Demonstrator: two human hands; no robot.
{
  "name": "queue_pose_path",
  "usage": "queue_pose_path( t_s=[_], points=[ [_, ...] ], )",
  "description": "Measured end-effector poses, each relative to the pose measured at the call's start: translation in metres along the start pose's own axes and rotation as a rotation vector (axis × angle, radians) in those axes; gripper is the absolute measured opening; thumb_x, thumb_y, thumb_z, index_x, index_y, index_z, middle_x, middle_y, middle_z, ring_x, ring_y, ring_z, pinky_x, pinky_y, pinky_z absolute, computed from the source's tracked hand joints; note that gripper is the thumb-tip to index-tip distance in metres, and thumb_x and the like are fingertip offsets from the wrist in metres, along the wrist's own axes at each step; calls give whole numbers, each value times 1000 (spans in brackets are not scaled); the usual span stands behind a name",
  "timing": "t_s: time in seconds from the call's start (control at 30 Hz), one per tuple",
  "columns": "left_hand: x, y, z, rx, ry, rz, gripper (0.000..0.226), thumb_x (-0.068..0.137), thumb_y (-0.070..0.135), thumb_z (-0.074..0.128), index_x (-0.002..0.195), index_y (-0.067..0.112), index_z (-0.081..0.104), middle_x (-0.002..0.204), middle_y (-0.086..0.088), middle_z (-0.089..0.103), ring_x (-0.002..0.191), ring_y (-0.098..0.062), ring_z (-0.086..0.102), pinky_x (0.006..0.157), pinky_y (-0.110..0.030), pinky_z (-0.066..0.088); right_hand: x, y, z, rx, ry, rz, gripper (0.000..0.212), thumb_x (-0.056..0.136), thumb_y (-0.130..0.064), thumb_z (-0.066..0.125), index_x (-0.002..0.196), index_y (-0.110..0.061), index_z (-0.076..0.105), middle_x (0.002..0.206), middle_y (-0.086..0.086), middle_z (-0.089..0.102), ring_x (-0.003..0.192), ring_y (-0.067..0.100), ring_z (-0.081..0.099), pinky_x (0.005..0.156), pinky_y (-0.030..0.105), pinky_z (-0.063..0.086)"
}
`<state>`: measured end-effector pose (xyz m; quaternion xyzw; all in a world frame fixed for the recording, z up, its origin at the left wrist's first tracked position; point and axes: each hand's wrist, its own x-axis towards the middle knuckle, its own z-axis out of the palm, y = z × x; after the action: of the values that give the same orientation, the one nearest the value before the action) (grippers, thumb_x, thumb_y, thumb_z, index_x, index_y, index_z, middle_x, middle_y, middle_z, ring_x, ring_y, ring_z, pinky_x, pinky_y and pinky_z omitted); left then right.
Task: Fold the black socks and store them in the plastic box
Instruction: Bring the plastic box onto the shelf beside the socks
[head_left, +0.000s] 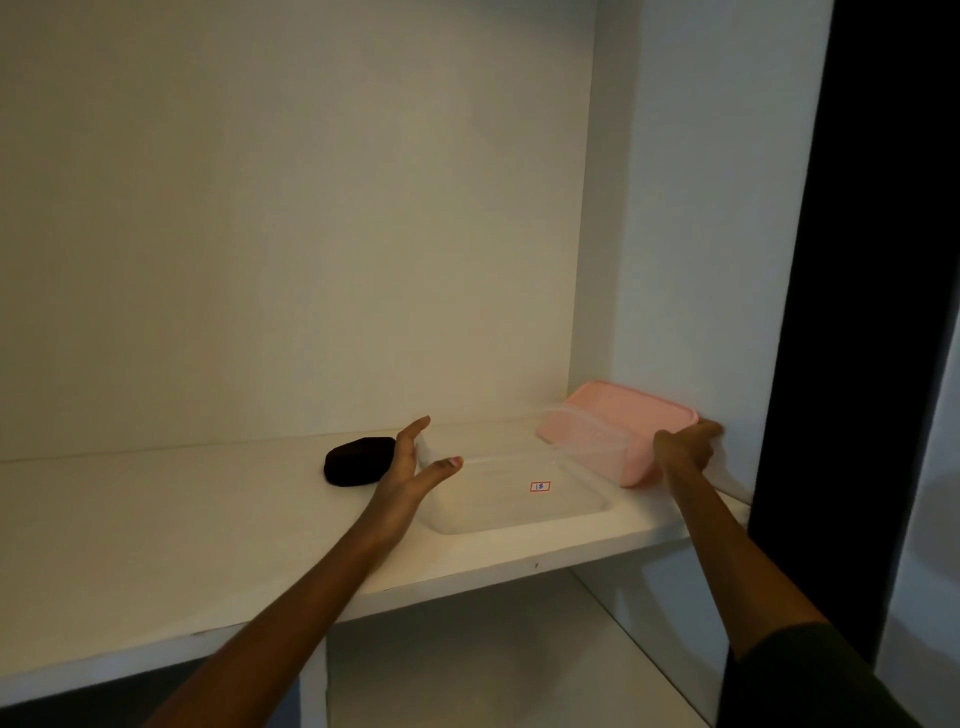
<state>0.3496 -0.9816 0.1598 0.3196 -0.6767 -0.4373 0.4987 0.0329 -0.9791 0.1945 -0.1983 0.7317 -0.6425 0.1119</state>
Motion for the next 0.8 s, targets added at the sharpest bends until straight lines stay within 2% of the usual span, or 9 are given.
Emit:
queue_pose_path(
  t_s=[0.13,0.2,0.27,0.33,0.4,0.53,0.63,0.73,0.8],
  points=[
    [1,1,0,-4,-7,-20,84,70,41,60,145,33,23,154,4,22,138,-9,20,110,-28,21,-4,-3,4,-53,-26,1,86,88,-4,57,149,0,-4,145,27,36,131,41,41,105,44,39],
    [3,1,-1,-32,-5,-33,83,74,33,62,146,31,22,156,1,19,144,-15,15,114,-30,18,-7,-7,6,-89,8,-26,84,85,-5,61,148,-3,5,145,25,34,132,40,38,105,45,38],
    [2,4,-1,-109,31,-29,70,87,20,59,147,28,23,154,-1,24,143,-17,20,111,-28,21,-11,-10,7,-153,43,-39,77,83,-10,63,144,-9,16,147,23,29,133,39,32,108,46,33],
    [-2,10,-2,-167,121,-11,56,96,10,45,146,24,26,142,-2,34,129,-12,33,101,-24,27,-14,-14,9,-239,48,-42,69,85,-16,62,141,-13,21,149,21,23,135,39,25,112,45,23],
    [-5,15,-5,-103,262,23,47,97,8,41,143,19,35,137,-2,39,120,-10,37,95,-22,29,-16,-19,10,-373,35,-100,69,82,-17,66,138,-11,26,147,22,22,134,39,24,111,45,22],
    [-2,9,-19,191,578,44,32,91,7,54,122,13,57,141,-8,42,131,-25,41,108,-33,38,-16,-31,9,-397,17,-224,54,80,-13,64,128,-12,39,139,19,33,127,37,31,104,44,29],
    [12,10,-41,407,659,-103,28,88,16,56,116,12,60,132,-12,50,123,-31,45,100,-38,42,-18,-49,7,-346,4,-288,41,82,-9,59,122,-12,49,132,17,41,122,36,37,99,42,33],
    [33,10,-66,704,595,-416,43,88,31,52,126,10,49,131,-14,51,123,-34,43,103,-40,34,-31,-75,9,-343,-38,-402,33,84,-10,58,116,-14,56,131,16,44,122,36,37,99,43,34],
    [43,4,-76,757,576,-542,47,88,32,50,127,8,43,129,-14,53,122,-33,45,104,-39,30,-44,-89,15,-340,-99,-487,29,84,-12,57,113,-16,59,131,15,45,124,36,36,100,43,33]
  ],
)
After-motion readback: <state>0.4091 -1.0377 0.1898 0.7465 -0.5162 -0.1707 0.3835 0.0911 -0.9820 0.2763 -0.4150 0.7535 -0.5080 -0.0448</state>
